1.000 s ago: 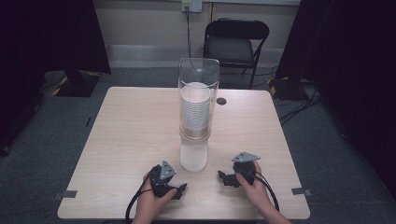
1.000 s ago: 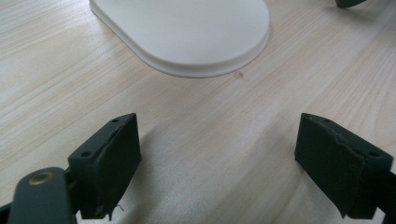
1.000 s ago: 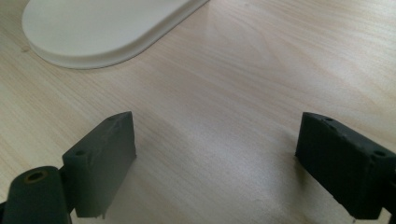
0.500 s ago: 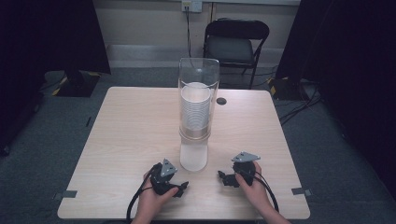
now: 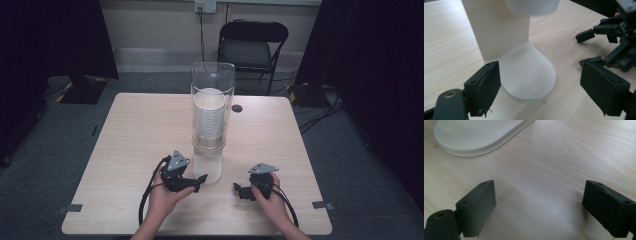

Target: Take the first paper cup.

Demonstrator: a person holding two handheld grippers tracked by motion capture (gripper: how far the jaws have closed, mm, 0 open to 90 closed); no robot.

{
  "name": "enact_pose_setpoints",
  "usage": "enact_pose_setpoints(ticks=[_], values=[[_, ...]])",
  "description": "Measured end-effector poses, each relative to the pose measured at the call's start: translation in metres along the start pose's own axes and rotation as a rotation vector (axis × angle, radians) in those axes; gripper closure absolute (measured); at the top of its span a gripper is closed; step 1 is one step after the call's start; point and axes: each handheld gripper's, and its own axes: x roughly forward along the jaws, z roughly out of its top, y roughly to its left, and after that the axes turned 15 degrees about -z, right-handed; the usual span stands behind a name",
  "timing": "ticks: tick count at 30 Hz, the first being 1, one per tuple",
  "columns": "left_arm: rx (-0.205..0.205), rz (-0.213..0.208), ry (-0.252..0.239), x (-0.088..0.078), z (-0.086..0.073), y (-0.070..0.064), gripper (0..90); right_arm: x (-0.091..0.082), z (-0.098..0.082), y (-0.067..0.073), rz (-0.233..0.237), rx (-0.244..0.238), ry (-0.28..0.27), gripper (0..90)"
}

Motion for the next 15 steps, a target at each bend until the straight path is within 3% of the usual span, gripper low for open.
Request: enact_pose_setpoints(ticks=[3, 9, 15], values=[[0.006, -0.001, 0.004, 0.001, 0.009, 0.001, 16.6, 0.000, 0.000, 0.000, -0.001, 0.001, 0.001, 10.9], [-0.009, -0.005, -0.058, 0.013, 0.030, 0.005, 17.0, 0.000, 0.000, 0.000, 0.001, -0.002, -0.002, 10.9], [0.018, 0.013, -0.081, 0.023, 0.040, 0.005, 17.4, 0.000, 0.000, 0.000, 0.000, 0.000, 0.001, 10.9]])
